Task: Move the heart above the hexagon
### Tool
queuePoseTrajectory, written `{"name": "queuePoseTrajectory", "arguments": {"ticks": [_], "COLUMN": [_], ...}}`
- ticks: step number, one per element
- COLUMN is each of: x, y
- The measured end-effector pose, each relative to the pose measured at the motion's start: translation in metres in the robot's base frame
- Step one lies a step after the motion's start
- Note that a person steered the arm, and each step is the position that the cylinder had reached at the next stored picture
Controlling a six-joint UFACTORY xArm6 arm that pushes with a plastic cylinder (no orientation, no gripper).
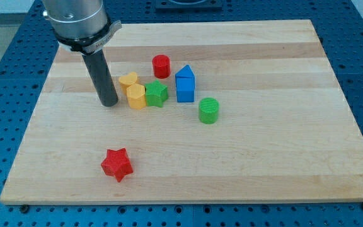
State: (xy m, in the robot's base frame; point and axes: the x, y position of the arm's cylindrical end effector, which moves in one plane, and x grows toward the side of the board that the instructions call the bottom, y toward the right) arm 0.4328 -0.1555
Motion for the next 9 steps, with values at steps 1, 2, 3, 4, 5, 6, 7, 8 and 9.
{"name": "queuePoseTrajectory", "arguments": {"ticks": [1,2,3,4,5,6,7,8,9], "x": [0.000,0.000,-0.001,-0.005,-0.011,-0.020,-0.027,-0.035,-0.037], "y": [0.003,0.005,0.005,0.005,0.005,0.005,0.005,0.005,0.008]}}
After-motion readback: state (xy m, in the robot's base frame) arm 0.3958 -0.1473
